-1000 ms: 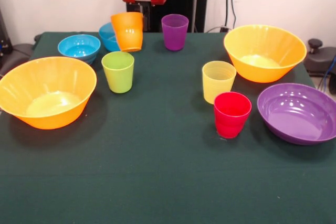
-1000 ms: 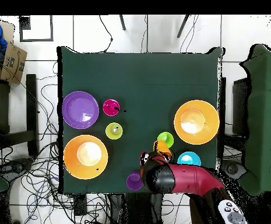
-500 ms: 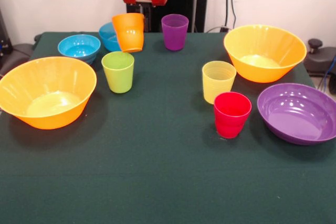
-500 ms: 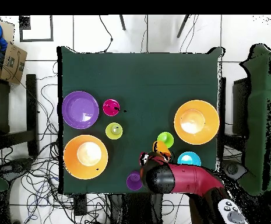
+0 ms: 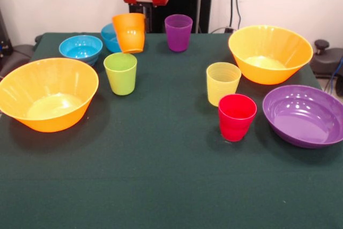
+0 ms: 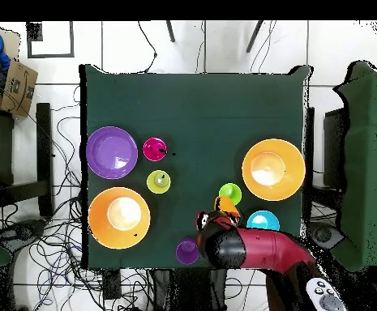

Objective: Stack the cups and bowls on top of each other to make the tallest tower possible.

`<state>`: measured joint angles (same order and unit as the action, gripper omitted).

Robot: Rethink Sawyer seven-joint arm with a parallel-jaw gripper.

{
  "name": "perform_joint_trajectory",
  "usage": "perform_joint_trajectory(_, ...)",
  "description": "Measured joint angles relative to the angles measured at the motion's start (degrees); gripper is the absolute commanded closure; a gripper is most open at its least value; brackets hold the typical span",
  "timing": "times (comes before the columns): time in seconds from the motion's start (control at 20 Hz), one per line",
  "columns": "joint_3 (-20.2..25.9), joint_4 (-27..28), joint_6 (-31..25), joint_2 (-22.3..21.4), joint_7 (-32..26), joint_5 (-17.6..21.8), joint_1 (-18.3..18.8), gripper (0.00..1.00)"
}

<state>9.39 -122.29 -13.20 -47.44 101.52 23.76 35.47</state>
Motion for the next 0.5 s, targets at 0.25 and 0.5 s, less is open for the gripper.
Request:
perform_joint_trajectory(0.25,0.0,0.5,0.0,0.7,0.0,0.0,0.1,1.00)
perform_joint_trajectory(0.5,-0.1,1.5,0.0,2.5,0.0,0.0,0.0,1.00)
